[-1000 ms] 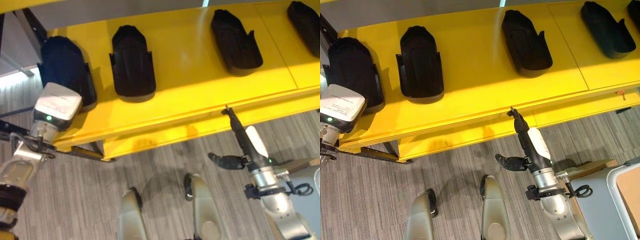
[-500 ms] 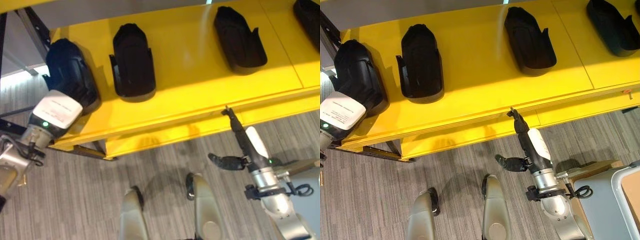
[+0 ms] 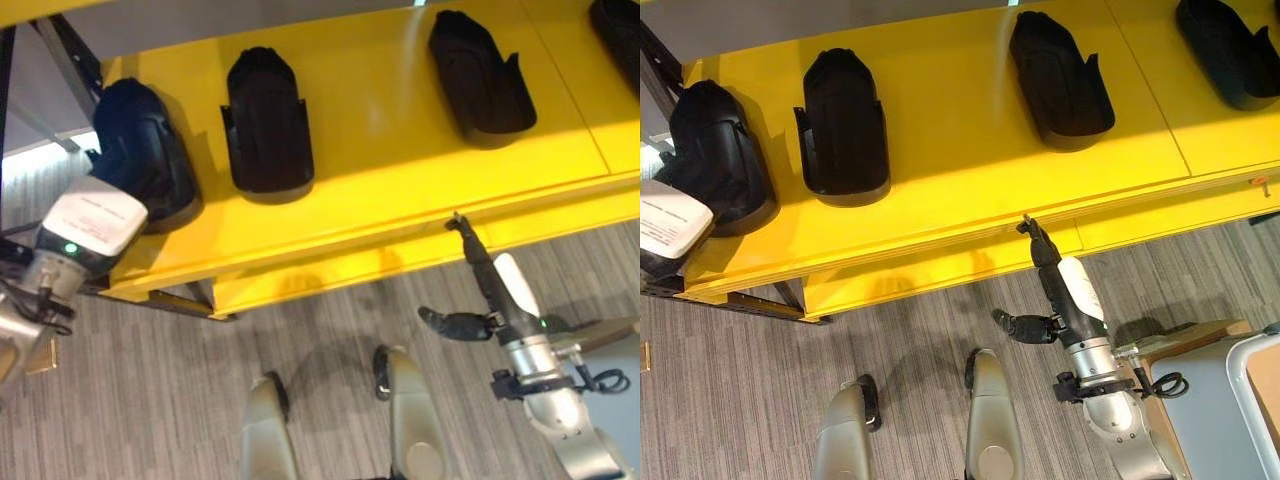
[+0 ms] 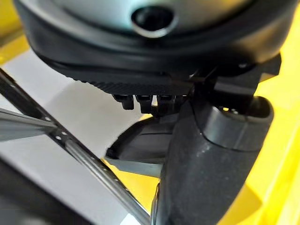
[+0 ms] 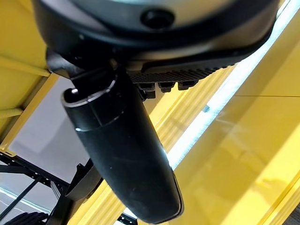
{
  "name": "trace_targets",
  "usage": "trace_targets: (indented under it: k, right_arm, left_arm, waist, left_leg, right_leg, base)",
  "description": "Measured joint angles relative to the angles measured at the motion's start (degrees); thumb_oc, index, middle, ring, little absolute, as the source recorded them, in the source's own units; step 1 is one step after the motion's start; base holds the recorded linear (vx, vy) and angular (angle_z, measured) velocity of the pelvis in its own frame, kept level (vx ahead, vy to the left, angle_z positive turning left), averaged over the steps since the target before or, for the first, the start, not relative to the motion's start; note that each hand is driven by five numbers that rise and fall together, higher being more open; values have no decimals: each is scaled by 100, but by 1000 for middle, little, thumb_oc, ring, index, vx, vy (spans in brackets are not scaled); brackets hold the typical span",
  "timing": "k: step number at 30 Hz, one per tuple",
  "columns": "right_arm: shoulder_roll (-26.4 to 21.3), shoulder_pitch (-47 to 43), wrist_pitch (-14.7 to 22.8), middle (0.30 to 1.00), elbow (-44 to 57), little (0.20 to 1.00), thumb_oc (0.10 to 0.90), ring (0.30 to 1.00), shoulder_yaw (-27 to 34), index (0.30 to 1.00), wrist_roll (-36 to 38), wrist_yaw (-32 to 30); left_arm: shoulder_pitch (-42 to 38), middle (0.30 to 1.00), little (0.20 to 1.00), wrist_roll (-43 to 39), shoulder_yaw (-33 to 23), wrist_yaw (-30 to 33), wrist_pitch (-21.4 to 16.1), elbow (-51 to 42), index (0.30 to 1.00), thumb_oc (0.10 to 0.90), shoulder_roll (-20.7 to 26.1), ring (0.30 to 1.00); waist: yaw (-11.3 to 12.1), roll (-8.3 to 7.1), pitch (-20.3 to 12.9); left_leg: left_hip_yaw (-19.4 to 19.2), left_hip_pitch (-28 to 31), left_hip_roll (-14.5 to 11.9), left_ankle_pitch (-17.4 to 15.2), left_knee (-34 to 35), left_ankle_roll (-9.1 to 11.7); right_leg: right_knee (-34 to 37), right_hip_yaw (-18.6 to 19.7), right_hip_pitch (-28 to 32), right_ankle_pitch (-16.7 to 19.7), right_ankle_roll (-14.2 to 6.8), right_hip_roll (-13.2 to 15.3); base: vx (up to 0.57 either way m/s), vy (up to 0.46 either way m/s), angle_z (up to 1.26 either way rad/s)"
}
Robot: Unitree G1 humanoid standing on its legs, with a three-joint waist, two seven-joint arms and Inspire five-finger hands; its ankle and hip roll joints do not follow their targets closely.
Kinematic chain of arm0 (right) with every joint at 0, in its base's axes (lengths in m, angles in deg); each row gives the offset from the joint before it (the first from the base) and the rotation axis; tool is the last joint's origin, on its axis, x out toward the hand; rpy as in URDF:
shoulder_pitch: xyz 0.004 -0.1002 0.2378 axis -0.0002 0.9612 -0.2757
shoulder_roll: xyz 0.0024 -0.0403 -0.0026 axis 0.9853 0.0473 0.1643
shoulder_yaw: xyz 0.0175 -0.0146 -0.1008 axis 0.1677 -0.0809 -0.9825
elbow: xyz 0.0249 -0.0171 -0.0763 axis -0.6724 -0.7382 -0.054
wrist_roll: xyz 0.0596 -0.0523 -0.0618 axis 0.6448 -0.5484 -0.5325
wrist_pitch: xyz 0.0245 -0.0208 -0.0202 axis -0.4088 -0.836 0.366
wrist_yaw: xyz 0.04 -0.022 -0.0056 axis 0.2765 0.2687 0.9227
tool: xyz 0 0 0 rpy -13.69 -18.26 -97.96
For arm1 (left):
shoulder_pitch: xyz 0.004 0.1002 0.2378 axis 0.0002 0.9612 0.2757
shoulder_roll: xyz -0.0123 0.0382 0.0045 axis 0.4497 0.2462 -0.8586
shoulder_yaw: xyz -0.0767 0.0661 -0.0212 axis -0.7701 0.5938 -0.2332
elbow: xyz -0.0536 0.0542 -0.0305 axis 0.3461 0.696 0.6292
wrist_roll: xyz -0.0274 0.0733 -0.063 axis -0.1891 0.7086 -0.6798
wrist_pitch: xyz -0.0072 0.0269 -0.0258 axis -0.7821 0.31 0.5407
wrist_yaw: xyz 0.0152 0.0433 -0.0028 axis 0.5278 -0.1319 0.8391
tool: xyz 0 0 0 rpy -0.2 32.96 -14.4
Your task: Move parts from the plastic box to the shelf.
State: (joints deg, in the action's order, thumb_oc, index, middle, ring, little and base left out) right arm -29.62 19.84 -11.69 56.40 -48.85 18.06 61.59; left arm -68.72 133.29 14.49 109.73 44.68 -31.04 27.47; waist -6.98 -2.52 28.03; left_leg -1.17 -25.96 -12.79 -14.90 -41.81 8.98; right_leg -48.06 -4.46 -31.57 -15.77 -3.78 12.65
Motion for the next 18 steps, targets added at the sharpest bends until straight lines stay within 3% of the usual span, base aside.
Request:
trace_targets:
  k: [10,15,18]
  right_arm:
    - [3,14,34,1000,1,1000,900,1000,30,1000,-3,-8]
    - [6,21,37,1000,6,1000,900,1000,30,1000,-3,-11]
    - [45,100,38,1000,19,1000,900,1000,32,1000,-2,-11]
  left_arm:
    - [893,1000,1000,-104,-1282,291,18,-467,1000,900,0,1000]
    - [985,1000,1000,-121,-1423,371,29,-521,1000,900,-23,1000]
    - [1001,1000,1000,-676,-2000,491,228,-1204,1000,900,-1115,1000]
  waist:
    - [107,70,39]
    - [112,71,39]
    - [107,69,38]
  left_leg:
    - [8,12,0,-7,-3,10]
    - [14,20,1,-14,-16,21]
    - [3,55,1,-17,-16,21]
  right_leg:
    - [-24,2,10,-11,-2,1]
    - [-46,2,15,-27,1,3]
    - [-56,9,38,-23,-6,1]
  base:
    - [0,0,0]
    - [0,0,0]
    - [0,0,0]
